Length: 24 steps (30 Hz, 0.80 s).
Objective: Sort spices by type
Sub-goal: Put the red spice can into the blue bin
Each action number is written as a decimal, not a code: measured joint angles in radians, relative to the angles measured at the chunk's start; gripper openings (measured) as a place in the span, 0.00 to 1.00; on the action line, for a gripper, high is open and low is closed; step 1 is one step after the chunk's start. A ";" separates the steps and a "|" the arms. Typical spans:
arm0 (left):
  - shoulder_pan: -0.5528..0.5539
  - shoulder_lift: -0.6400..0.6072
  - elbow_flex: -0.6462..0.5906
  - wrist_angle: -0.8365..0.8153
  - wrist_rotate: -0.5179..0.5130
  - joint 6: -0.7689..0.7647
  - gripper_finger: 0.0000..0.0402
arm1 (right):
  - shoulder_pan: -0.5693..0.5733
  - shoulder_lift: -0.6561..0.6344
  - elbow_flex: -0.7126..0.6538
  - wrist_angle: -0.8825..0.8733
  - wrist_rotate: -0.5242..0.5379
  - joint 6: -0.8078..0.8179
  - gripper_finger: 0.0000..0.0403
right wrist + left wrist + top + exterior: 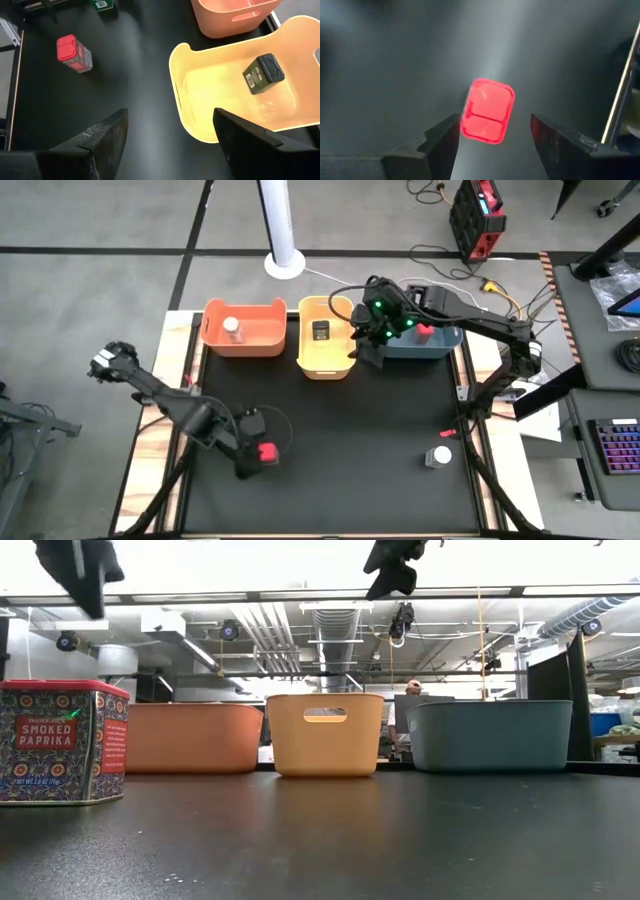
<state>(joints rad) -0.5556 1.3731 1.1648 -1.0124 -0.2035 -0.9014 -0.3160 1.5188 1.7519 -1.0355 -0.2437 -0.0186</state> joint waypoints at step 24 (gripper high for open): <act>0.010 0.028 -0.051 0.052 0.076 0.081 0.65 | 0.000 0.002 0.000 0.058 0.010 0.035 0.73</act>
<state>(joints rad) -0.5451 1.4010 1.1139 -0.9607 -0.1271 -0.8204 -0.3164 1.5204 1.7519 -0.9772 -0.2337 0.0165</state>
